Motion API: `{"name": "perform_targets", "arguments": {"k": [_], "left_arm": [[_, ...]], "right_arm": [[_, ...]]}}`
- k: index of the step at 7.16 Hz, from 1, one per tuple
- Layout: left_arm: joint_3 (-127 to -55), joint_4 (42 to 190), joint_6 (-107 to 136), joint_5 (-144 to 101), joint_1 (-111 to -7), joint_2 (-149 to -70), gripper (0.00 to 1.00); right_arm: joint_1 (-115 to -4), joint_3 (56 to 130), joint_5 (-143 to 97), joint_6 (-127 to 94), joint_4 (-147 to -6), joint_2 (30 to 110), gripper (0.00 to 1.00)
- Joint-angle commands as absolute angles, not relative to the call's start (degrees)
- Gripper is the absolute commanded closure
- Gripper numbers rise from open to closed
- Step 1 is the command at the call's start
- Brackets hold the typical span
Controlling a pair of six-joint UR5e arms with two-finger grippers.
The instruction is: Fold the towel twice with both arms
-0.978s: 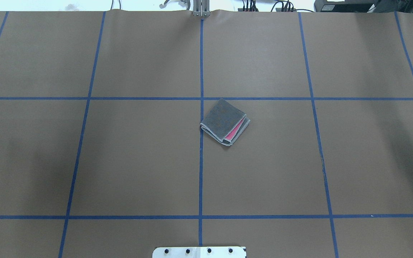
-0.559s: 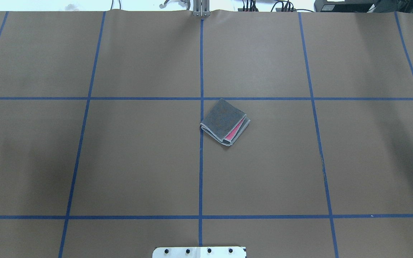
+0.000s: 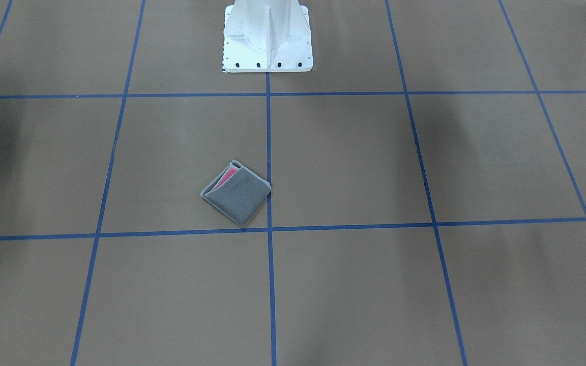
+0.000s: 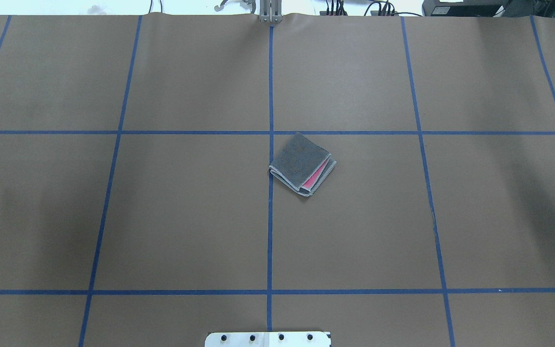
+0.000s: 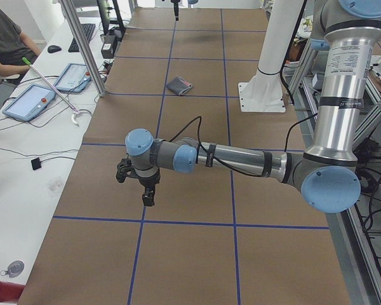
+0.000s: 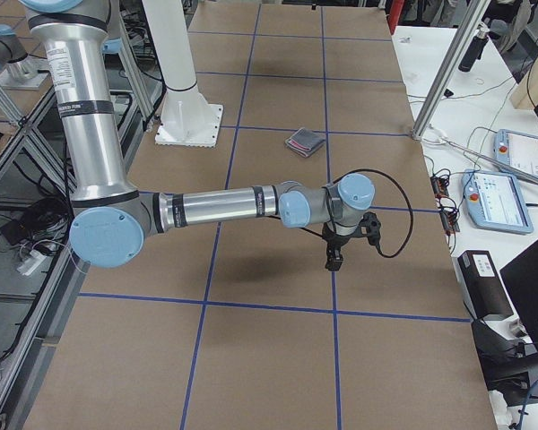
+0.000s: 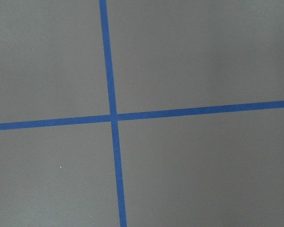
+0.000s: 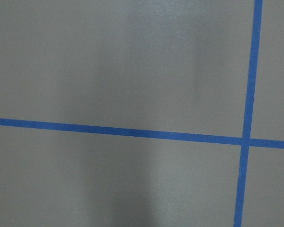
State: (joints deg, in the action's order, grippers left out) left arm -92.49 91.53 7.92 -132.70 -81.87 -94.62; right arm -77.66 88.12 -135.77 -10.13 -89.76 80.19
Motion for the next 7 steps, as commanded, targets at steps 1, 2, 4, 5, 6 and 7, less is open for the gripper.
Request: {"name": "perform_targets", "arguments": {"k": [1, 2, 4, 5, 6, 7], "left_arm": [[-92.0, 91.8, 8.3, -132.6, -82.1, -95.1, 0.00], [-92.4, 91.9, 8.1, -132.7, -82.1, -95.2, 0.00], [-93.2, 91.9, 8.1, -132.7, -82.1, -95.1, 0.00], [-93.2, 91.9, 8.2, -132.7, -82.1, -95.1, 0.00], [-93.3, 91.9, 8.3, -132.7, -82.2, -95.1, 0.00], [-93.5, 91.9, 8.3, -132.7, -82.2, -95.0, 0.00]], "right_arm": [[-79.3, 88.3, -133.7, -2.6, -98.0, 76.5, 0.00], [-79.3, 88.5, -133.8, -2.5, -98.1, 76.5, 0.00], [-79.3, 88.3, -134.3, -2.5, -97.7, 76.9, 0.00], [-79.6, 88.6, -135.3, -2.6, -97.6, 77.5, 0.00], [-79.6, 88.8, -135.7, -2.6, -97.5, 77.7, 0.00], [-79.6, 89.0, -135.6, -3.2, -97.5, 78.0, 0.00]]}}
